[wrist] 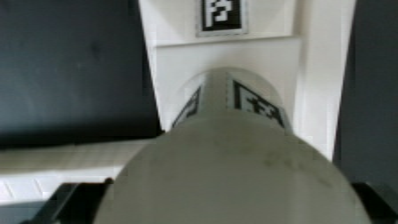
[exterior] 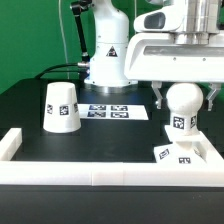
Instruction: Assemble lamp
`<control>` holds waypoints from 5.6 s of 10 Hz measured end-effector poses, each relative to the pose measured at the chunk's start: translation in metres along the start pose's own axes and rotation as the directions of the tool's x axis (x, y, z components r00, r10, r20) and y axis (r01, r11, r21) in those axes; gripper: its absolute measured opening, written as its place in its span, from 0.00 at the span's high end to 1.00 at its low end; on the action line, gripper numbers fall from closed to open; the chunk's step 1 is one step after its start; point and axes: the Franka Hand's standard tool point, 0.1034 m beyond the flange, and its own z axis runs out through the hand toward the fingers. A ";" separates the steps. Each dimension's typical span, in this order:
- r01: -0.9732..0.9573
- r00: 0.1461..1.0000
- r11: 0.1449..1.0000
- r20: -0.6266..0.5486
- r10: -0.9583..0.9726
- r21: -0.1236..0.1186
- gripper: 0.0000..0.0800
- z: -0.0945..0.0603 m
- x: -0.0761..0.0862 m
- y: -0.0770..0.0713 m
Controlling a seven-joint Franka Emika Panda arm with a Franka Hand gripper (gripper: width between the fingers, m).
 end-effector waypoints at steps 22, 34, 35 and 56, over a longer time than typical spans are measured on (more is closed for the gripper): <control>-0.918 0.389 0.397 0.158 0.907 -0.020 0.13 0.001 -0.009 -0.012; -0.223 0.971 0.969 0.108 0.212 0.109 0.13 -0.001 -0.012 -0.016; -0.112 0.991 0.987 0.089 0.102 0.113 0.13 -0.001 -0.011 -0.016; 0.972 -0.234 -0.235 0.040 -0.971 -0.016 0.13 -0.001 -0.001 -0.014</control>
Offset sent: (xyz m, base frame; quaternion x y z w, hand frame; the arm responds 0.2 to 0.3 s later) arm 0.0031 0.0049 0.0027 -0.0102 -0.0231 0.2429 0.9697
